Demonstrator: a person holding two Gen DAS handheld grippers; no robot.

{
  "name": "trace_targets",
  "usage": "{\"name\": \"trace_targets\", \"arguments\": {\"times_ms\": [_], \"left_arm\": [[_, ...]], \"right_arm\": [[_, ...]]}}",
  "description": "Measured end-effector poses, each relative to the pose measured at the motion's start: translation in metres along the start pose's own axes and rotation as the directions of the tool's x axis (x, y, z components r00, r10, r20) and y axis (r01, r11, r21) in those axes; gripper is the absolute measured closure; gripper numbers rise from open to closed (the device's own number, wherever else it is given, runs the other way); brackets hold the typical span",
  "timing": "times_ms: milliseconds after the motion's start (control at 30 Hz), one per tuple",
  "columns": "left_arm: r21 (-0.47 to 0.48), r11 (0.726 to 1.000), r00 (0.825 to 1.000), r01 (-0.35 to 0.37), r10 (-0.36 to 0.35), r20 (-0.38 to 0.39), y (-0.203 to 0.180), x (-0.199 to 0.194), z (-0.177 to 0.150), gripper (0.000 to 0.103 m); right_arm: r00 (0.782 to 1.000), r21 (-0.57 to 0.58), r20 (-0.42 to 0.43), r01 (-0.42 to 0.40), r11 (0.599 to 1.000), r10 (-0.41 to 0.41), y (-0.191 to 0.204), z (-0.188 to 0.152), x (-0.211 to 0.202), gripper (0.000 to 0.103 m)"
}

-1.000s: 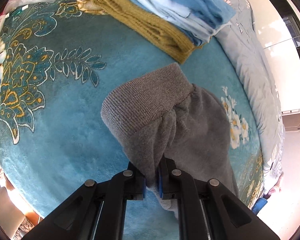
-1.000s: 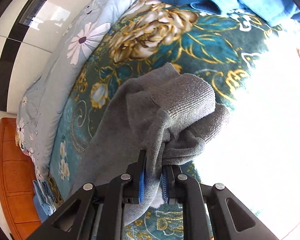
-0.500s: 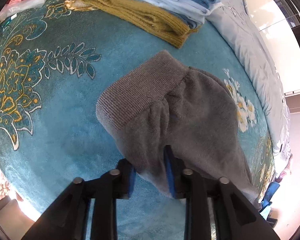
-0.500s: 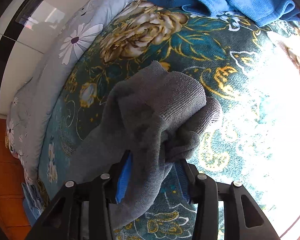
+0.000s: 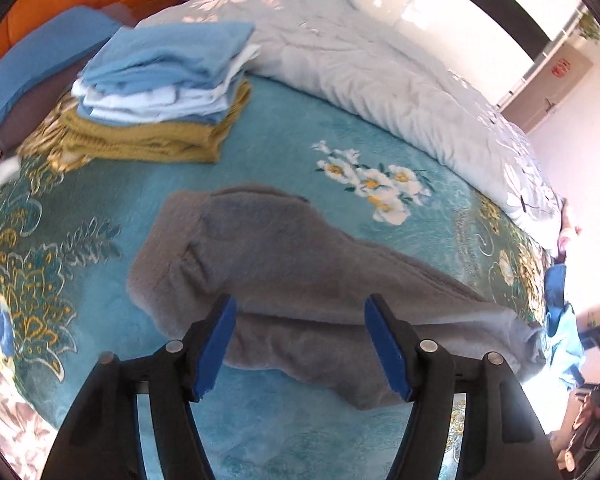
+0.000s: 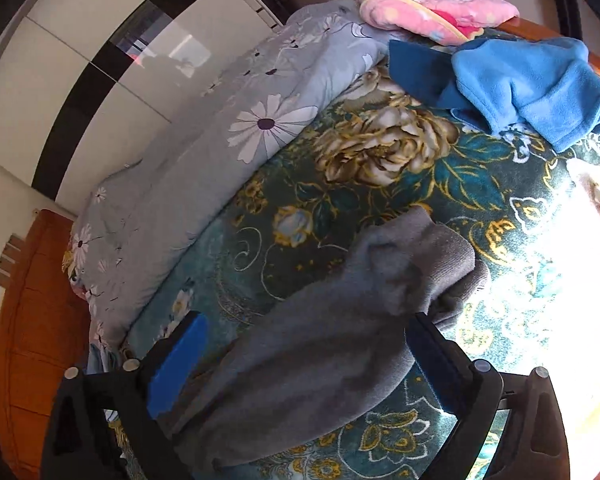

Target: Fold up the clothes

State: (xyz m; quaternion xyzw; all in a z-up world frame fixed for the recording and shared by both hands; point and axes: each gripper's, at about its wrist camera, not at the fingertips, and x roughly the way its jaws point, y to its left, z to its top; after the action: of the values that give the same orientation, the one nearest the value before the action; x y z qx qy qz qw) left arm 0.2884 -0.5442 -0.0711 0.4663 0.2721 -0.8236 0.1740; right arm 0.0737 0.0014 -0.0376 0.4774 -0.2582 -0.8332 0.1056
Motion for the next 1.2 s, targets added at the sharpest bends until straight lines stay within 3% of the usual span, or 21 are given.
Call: {"name": "trace_targets", "arguments": {"times_ms": [67,167,267,367,500,667,733,800,900,967,1067,1133,1200], "left_arm": [[0.058,0.997,0.999,0.050,-0.049,-0.015,-0.016,-0.008,0.004,0.023],[0.111,0.985,0.989,0.130,-0.120,-0.090,-0.032,-0.002,0.012,0.023],[0.195,0.968,0.981,0.155,-0.128,-0.145,-0.049,0.019,0.028,0.023],[0.292,0.945,0.979,0.144,-0.094,-0.179,-0.067,0.046,0.040,0.023],[0.382,0.915,0.967,0.132,-0.033,-0.254,-0.079,0.082,0.052,0.023],[0.490,0.865,0.952,0.109,0.050,-0.301,-0.084,0.112,0.066,0.024],[0.527,0.842,0.951,0.110,0.064,-0.302,-0.086,0.117,0.070,0.024],[0.529,0.841,0.945,0.111,0.076,-0.319,-0.083,0.125,0.072,0.024],[0.517,0.849,0.936,0.110,0.086,-0.340,-0.078,0.135,0.071,0.024],[0.543,0.832,0.933,0.116,0.095,-0.346,-0.078,0.141,0.068,0.024],[0.585,0.799,0.922,0.140,0.111,-0.372,-0.077,0.152,0.062,0.026],[0.610,0.777,0.915,0.156,0.119,-0.386,-0.074,0.159,0.059,0.030],[0.619,0.765,0.910,0.180,0.110,-0.400,-0.070,0.164,0.059,0.032]], "right_arm": [[0.997,-0.030,0.034,-0.065,0.997,0.066,0.022,0.003,-0.004,0.000],[0.984,-0.096,0.035,-0.171,0.981,0.175,0.054,0.004,-0.004,0.000],[0.974,-0.193,-0.033,-0.228,0.954,0.226,0.082,0.005,0.014,0.000],[0.950,-0.267,-0.196,-0.291,0.918,0.244,0.106,0.007,0.055,0.000],[0.908,-0.445,-0.387,-0.338,0.830,0.162,0.140,-0.009,0.119,0.000],[0.827,-0.610,-0.561,-0.444,0.656,0.038,0.170,-0.046,0.188,0.001],[0.787,-0.643,-0.617,-0.494,0.585,-0.014,0.180,-0.061,0.211,0.010],[0.755,-0.662,-0.652,-0.527,0.533,-0.064,0.189,-0.075,0.229,0.017],[0.714,-0.664,-0.692,-0.570,0.484,-0.107,0.199,-0.092,0.249,0.019],[0.693,-0.668,-0.707,-0.593,0.449,-0.137,0.203,-0.105,0.257,0.022],[0.660,-0.667,-0.727,-0.617,0.417,-0.186,0.206,-0.121,0.270,0.033],[0.651,-0.675,-0.727,-0.620,0.400,-0.218,0.206,-0.129,0.276,0.049],[0.645,-0.682,-0.725,-0.622,0.384,-0.242,0.206,-0.136,0.280,0.053]]}}
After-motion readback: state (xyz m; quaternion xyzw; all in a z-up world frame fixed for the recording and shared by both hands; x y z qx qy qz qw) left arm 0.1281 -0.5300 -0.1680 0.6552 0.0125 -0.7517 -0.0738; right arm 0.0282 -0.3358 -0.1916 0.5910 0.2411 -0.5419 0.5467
